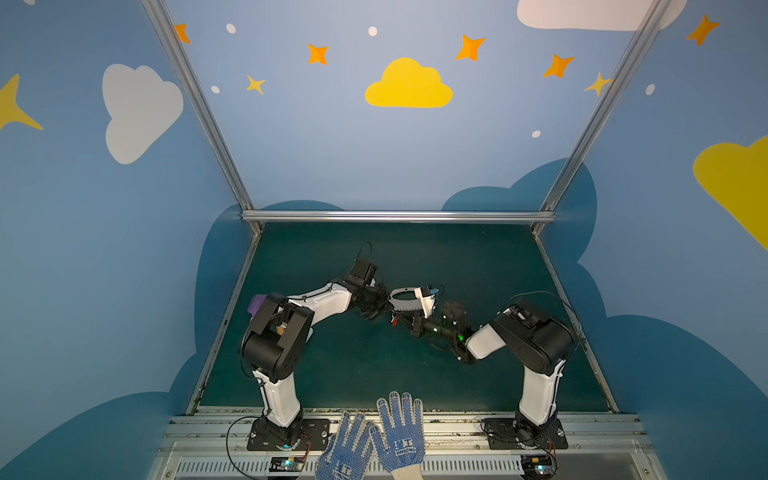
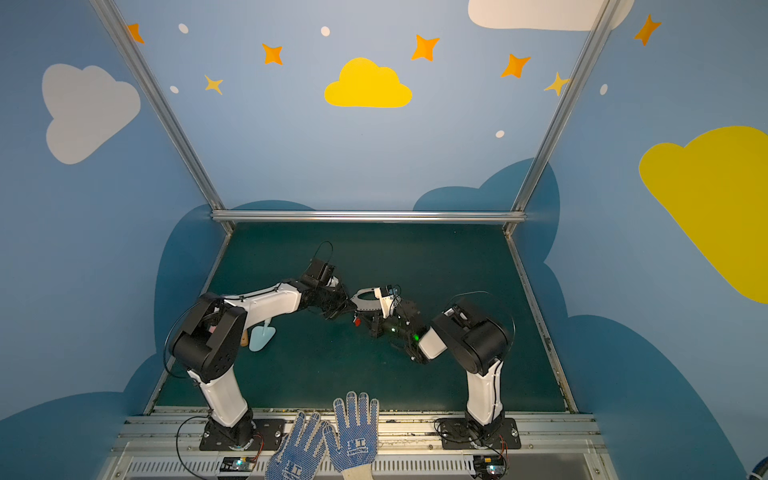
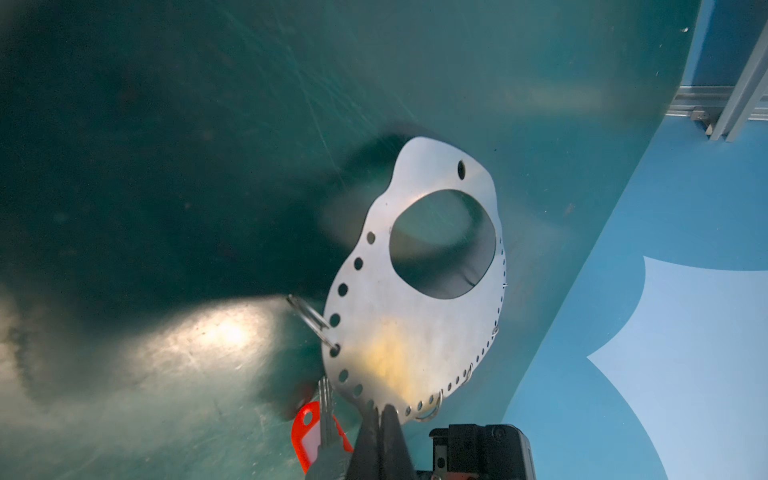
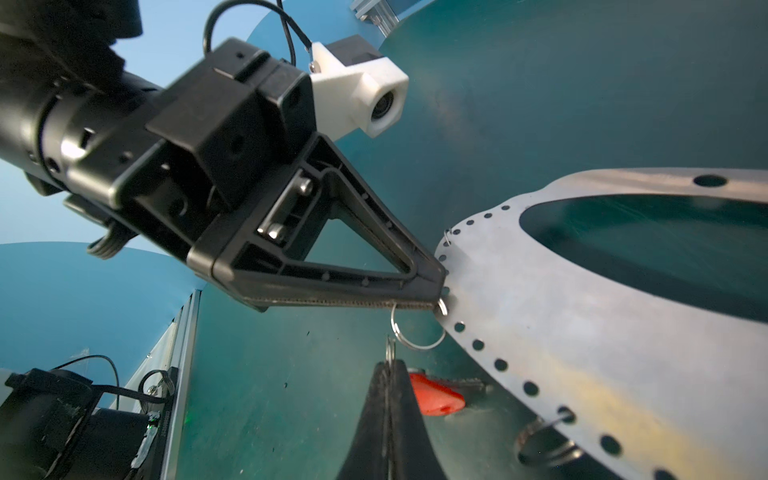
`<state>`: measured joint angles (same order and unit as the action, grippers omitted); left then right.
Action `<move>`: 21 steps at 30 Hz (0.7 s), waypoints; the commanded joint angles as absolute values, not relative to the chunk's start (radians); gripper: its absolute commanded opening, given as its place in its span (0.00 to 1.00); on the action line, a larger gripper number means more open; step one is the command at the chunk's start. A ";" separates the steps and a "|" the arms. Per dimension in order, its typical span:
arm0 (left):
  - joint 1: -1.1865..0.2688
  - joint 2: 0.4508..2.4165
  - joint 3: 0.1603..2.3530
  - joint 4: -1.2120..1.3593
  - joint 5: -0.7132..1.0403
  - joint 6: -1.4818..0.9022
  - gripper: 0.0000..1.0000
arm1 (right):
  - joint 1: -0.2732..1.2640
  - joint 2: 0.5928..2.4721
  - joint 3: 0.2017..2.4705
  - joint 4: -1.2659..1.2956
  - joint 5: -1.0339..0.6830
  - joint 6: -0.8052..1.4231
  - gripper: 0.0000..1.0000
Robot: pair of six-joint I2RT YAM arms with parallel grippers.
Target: Put the keys on the keyring
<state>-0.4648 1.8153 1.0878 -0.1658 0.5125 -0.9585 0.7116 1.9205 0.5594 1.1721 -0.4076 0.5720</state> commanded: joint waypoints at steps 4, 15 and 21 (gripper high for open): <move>-0.460 1.775 1.066 -0.143 0.535 -0.964 0.04 | 0.717 1.923 0.574 1.212 -0.370 0.569 0.00; -0.459 1.766 1.060 -0.140 0.541 -0.963 0.04 | 0.704 1.915 0.559 1.229 -0.326 0.583 0.00; -0.458 1.765 1.057 -0.140 0.542 -0.959 0.04 | 0.695 1.911 0.543 1.251 -0.306 0.600 0.00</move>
